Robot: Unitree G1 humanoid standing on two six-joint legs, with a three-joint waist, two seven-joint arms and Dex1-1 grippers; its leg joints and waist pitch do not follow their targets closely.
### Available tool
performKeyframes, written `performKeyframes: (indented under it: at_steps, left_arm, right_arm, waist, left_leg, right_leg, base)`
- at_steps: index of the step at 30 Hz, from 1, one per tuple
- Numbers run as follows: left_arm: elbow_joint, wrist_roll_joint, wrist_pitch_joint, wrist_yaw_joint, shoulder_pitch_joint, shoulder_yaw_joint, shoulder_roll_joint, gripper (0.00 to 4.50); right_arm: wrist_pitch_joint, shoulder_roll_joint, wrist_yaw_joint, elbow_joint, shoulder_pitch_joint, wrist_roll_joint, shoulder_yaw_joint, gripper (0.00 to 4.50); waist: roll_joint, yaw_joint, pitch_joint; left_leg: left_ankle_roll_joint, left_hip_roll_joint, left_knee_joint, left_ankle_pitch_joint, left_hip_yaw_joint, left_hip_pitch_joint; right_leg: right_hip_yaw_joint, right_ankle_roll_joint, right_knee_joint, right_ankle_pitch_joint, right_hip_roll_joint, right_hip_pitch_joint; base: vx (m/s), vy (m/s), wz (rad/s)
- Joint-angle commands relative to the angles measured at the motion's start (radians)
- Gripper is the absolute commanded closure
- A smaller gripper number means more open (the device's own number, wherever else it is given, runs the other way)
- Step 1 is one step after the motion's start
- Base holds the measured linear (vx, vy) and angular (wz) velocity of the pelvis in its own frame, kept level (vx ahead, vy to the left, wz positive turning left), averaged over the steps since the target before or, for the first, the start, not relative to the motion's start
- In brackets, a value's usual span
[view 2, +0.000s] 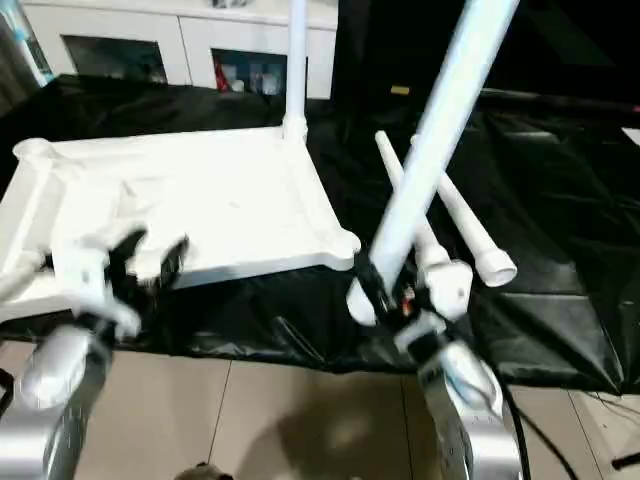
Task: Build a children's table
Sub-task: Rotate leg to tighten
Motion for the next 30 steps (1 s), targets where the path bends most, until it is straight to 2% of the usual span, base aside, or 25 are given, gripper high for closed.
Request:
performKeyframes:
  at_steps: [1, 2, 4, 6, 7, 9, 10, 11, 13, 14, 15, 16, 18, 19, 20, 21, 22, 23, 27, 30]
  left_arm:
    - [-0.018, 0.019, -0.019, 0.004, 0.004, -0.009, -0.005, 1.18]
    - [-0.010, 0.015, -0.018, 0.013, 0.006, 0.001, -0.011, 1.18]
    - [0.005, 0.006, -0.023, 0.029, 0.013, 0.025, -0.021, 1.18]
    - [0.009, 0.009, -0.044, 0.039, 0.030, 0.032, -0.023, 1.18]
    - [0.011, 0.005, -0.058, 0.037, 0.039, 0.038, -0.022, 1.18]
    - [0.013, 0.000, -0.072, 0.035, 0.049, 0.044, -0.023, 1.18]
    - [0.013, -0.010, -0.079, 0.032, 0.059, 0.046, -0.029, 1.18]
    - [0.013, -0.012, -0.087, 0.030, 0.071, 0.046, -0.033, 1.18]
    - [0.012, -0.014, -0.099, 0.026, 0.085, 0.046, -0.037, 1.18]
    - [0.004, -0.019, -0.115, 0.025, 0.106, 0.048, -0.048, 1.18]
    - [0.001, -0.021, -0.124, 0.029, 0.116, 0.049, -0.054, 1.18]
    - [-0.007, -0.029, -0.135, 0.024, 0.134, 0.047, -0.059, 1.18]
    - [-0.016, -0.033, -0.141, 0.013, 0.153, 0.041, -0.056, 1.18]
    - [-0.017, -0.033, -0.141, 0.012, 0.156, 0.039, -0.056, 1.18]
    - [-0.009, -0.028, -0.143, 0.009, 0.157, 0.043, -0.049, 1.18]
    - [-0.001, -0.029, -0.144, 0.005, 0.157, 0.049, -0.045, 1.18]
    - [0.008, -0.031, -0.146, 0.002, 0.157, 0.054, -0.040, 1.18]
    - [0.012, -0.030, -0.146, 0.001, 0.158, 0.055, -0.038, 1.18]
    - [0.017, -0.028, -0.151, -0.005, 0.162, 0.053, -0.034, 1.18]
    - [0.017, -0.028, -0.151, -0.005, 0.162, 0.053, -0.034, 1.18]
  right_arm:
    - [-0.020, -0.003, -0.040, -0.001, 0.007, -0.047, -0.005, 2.64]
    - [-0.016, -0.004, -0.039, 0.001, 0.012, -0.050, 0.001, 2.64]
    - [-0.007, -0.003, -0.041, 0.000, 0.023, -0.050, 0.009, 2.64]
    - [-0.012, -0.007, -0.052, 0.002, 0.033, -0.065, 0.011, 2.64]
    - [-0.021, -0.005, -0.059, 0.007, 0.037, -0.077, 0.014, 2.64]
    - [-0.029, -0.004, -0.067, 0.011, 0.039, -0.091, 0.017, 2.64]
    - [-0.029, -0.003, -0.068, 0.017, 0.040, -0.088, 0.014, 2.64]
    - [-0.029, -0.003, -0.074, 0.025, 0.041, -0.094, 0.011, 2.64]
    - [-0.035, -0.001, -0.085, 0.038, 0.038, -0.102, 0.006, 2.64]
    - [-0.041, 0.001, -0.096, 0.051, 0.031, -0.106, -0.001, 2.64]
    - [-0.042, 0.001, -0.098, 0.055, 0.028, -0.105, -0.003, 2.64]
    - [-0.046, 0.000, -0.099, 0.060, 0.024, -0.108, 0.000, 2.64]
    - [-0.047, 0.001, -0.096, 0.062, 0.019, -0.112, 0.008, 2.64]
    - [-0.047, 0.001, -0.095, 0.062, 0.019, -0.113, 0.009, 2.64]
    - [-0.050, 0.002, -0.094, 0.063, 0.017, -0.114, 0.011, 2.64]
    - [-0.051, 0.001, -0.091, 0.065, 0.015, -0.116, 0.013, 2.64]
    - [-0.052, 0.000, -0.091, 0.068, 0.012, -0.116, 0.015, 2.64]
    - [-0.049, -0.001, -0.091, 0.070, 0.011, -0.115, 0.016, 2.64]
    - [-0.043, -0.001, -0.095, 0.075, 0.006, -0.115, 0.014, 2.64]
    - [-0.043, -0.001, -0.095, 0.075, 0.006, -0.115, 0.014, 2.64]
  waist:
    - [0.021, 0.000, -0.046]
    - [0.018, -0.002, -0.046]
    - [0.020, -0.001, -0.048]
    - [0.017, 0.000, -0.050]
    - [0.020, 0.001, -0.050]
    - [0.018, -0.002, -0.051]
    - [0.018, -0.002, -0.052]
    - [0.013, -0.002, -0.052]
    - [0.015, -0.001, -0.053]
    - [0.009, 0.002, -0.055]
    - [0.009, 0.002, -0.055]
    - [0.000, -0.001, -0.053]
    - [-0.005, 0.002, -0.053]
    - [-0.002, 0.002, -0.053]
    - [-0.015, 0.001, -0.053]
    - [-0.009, 0.005, -0.053]
    - [-0.009, 0.002, -0.051]
    - [-0.013, 0.002, -0.051]
    - [-0.016, 0.002, -0.051]
    - [-0.019, 0.003, -0.053]
  left_leg:
    - [-0.010, 0.064, -0.100, -0.270, -0.032, 0.006]
    - [-0.012, 0.064, -0.099, -0.270, -0.031, 0.005]
    - [-0.011, 0.063, -0.098, -0.265, -0.032, 0.004]
    - [-0.004, 0.062, -0.097, -0.249, -0.032, 0.002]
    - [0.001, 0.061, -0.097, -0.235, -0.031, 0.002]
    - [0.005, 0.060, -0.097, -0.221, -0.031, -0.002]
    - [0.008, 0.060, -0.095, -0.220, -0.029, 0.003]
    - [0.014, 0.060, -0.095, -0.214, -0.028, 0.002]
    - [0.021, 0.062, -0.095, -0.197, -0.028, 0.002]
    - [0.027, 0.062, -0.094, -0.178, -0.028, 0.001]
    - [0.027, 0.062, -0.094, -0.178, -0.028, 0.001]
    - [0.031, 0.063, -0.095, -0.180, -0.025, 0.001]
    - [0.039, 0.064, -0.095, -0.174, -0.024, 0.001]
    - [0.039, 0.064, -0.095, -0.174, -0.025, 0.002]
    - [0.041, 0.064, -0.096, -0.177, -0.022, 0.003]
    - [0.041, 0.064, -0.097, -0.171, -0.024, 0.005]
    - [0.036, 0.065, -0.099, -0.184, -0.024, 0.006]
    - [0.032, 0.065, -0.100, -0.190, -0.024, 0.006]
    - [0.013, 0.067, -0.103, -0.212, -0.025, 0.010]
    - [0.015, 0.065, -0.101, -0.199, -0.025, 0.008]
  right_leg:
    - [0.066, -0.125, -0.105, -0.207, -0.087, 0.029]
    - [0.066, -0.123, -0.105, -0.205, -0.086, 0.030]
    - [0.067, -0.122, -0.103, -0.190, -0.087, 0.032]
    - [0.066, -0.119, -0.102, -0.174, -0.087, 0.035]
    - [0.065, -0.120, -0.102, -0.156, -0.086, 0.034]
    - [0.064, -0.120, -0.101, -0.139, -0.085, 0.037]
    - [0.065, -0.120, -0.101, -0.133, -0.084, 0.034]
    - [0.065, -0.125, -0.101, -0.126, -0.085, 0.036]
    - [0.065, -0.132, -0.099, -0.110, -0.087, 0.036]
    - [0.064, -0.136, -0.095, -0.096, -0.087, 0.038]
    - [0.064, -0.136, -0.095, -0.096, -0.087, 0.038]
    - [0.063, -0.135, -0.098, -0.096, -0.086, 0.038]
    - [0.064, -0.131, -0.097, -0.103, -0.088, 0.038]
    - [0.064, -0.129, -0.097, -0.104, -0.088, 0.037]
    - [0.063, -0.121, -0.100, -0.107, -0.086, 0.036]
    - [0.063, -0.117, -0.097, -0.108, -0.087, 0.036]
    - [0.064, -0.112, -0.100, -0.115, -0.086, 0.033]
    - [0.064, -0.110, -0.102, -0.121, -0.086, 0.034]
    - [0.064, -0.109, -0.099, -0.107, -0.085, 0.034]
    - [0.065, -0.111, -0.097, -0.085, -0.087, 0.037]
  base:
    - [0.000, 0.000, 0.00]
    - [0.000, 0.000, 0.00]
    - [0.000, 0.000, 0.00]
    - [0.000, 0.000, 0.00]
    - [0.000, 0.000, 0.00]
    - [0.000, 0.000, 0.00]
    - [0.000, 0.000, 0.00]
    - [0.000, 0.000, 0.00]
    - [0.000, 0.000, 0.00]
    - [0.000, 0.000, 0.00]
    - [0.000, 0.000, 0.00]
    - [0.000, 0.000, 0.00]
    - [0.000, 0.000, 0.00]
    - [0.000, 0.000, 0.00]
    - [0.000, 0.000, 0.00]
    - [0.000, 0.000, 0.00]
    - [0.000, 0.000, 0.00]
    - [0.000, 0.000, 0.00]
    - [0.000, 0.000, 0.00]
    - [0.000, 0.000, 0.00]
